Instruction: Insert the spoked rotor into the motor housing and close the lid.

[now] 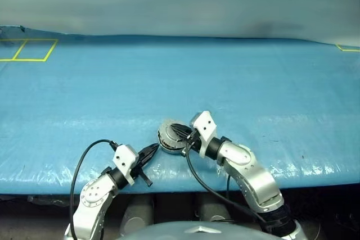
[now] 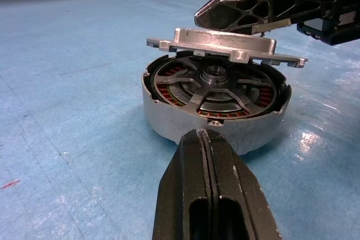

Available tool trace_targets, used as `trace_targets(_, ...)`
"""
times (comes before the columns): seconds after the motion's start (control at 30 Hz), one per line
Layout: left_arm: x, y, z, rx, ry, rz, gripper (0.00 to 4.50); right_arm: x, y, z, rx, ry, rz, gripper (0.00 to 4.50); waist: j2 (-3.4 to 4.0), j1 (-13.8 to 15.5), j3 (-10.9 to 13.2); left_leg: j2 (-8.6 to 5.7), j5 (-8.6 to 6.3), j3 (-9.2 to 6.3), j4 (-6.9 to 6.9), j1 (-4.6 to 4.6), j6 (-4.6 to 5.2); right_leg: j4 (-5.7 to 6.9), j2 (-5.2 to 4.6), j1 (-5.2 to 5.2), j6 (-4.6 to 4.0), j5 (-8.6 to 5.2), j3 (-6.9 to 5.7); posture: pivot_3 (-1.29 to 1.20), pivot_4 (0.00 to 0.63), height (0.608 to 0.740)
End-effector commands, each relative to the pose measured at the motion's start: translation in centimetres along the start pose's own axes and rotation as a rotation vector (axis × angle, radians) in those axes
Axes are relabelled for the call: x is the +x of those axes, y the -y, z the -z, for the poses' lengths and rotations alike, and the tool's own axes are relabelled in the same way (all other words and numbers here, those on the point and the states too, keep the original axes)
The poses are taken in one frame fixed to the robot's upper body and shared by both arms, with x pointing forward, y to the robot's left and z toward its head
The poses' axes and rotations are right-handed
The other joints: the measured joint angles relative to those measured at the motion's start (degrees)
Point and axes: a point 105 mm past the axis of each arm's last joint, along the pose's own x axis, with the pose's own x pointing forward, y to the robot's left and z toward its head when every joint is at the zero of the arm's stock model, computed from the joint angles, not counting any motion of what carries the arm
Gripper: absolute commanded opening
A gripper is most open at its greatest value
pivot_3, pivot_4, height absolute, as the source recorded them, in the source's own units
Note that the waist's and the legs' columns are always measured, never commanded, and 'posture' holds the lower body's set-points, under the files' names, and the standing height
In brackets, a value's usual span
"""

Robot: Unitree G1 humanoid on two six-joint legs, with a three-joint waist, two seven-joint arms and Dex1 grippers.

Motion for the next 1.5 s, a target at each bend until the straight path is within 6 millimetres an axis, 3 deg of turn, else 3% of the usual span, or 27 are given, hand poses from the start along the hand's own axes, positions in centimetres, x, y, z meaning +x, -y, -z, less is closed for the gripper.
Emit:
trace_targets(0.03,0.3,-0.2,-0.3,0.021,0.02,0.02,0.02,0.6,-1.2,-0.1,0.052,0.05,-0.012,0.0,0.01,0.0,0.0,0.0,0.0,-0.01,-0.03,0.01,0.0,-0.03,0.0,0.01,0.0,0.0,-0.02,0.0,0.15,0.74)
trace_targets(0.27,0.4,-0.2,-0.3,0.026,0.018,0.032,0.02,1.3,-0.8,2.7,0.059,-0.043,0.041,0.0,0.0,0.0,-0.1,0.0,0.0,-0.04,-0.14,0.02,0.0,-0.37,0.0,0.14,0.06,0.04,-0.07,0.0,0.15,0.74)
trace_targets(0.43,0.3,-0.2,-0.4,0.036,0.02,0.023,0.02,0.9,-0.7,-0.2,0.125,0.092,0.03,0.0,0.0,0.1,-0.1,0.0,0.0,-0.07,-0.18,0.03,0.0,-0.39,0.0,0.16,0.06,0.04,-0.09,0.0,0.15,0.74)
trace_targets(0.63,0.3,-0.1,-0.4,0.032,0.018,0.023,0.02,-0.3,-0.2,-1.6,0.08,0.115,-0.002,0.0,0.01,0.0,-0.1,0.0,0.0,-0.07,-0.24,0.0,0.0,-0.41,0.0,0.13,0.06,0.04,-0.09,0.0,0.15,0.74)
trace_targets(0.77,0.4,-0.1,-0.4,0.03,0.014,0.03,0.0,-0.7,0.0,-1.7,0.04,0.088,0.001,0.87,0.01,0.0,-0.1,0.0,0.0,-0.07,-0.25,0.0,0.0,-0.42,0.0,0.13,0.06,0.04,-0.1,0.0,0.15,0.74)
trace_targets(1.13,0.5,0.0,-0.5,0.035,0.017,0.035,0.0,-0.6,-0.8,-0.7,0.034,0.031,-0.04,4.48,0.01,0.1,-0.1,-0.01,0.0,-0.07,-0.25,-0.01,0.01,-0.42,0.0,0.14,0.06,0.04,-0.1,0.0,0.15,0.74)
trace_targets(1.5,0.7,0.1,-0.9,0.039,0.019,0.041,0.0,-0.4,0.4,0.4,-0.003,0.011,0.042,4.48,0.01,0.1,-0.1,-0.01,0.0,-0.06,-0.24,-0.01,0.0,-0.42,0.0,0.14,0.06,0.04,-0.1,0.0,0.15,0.74)
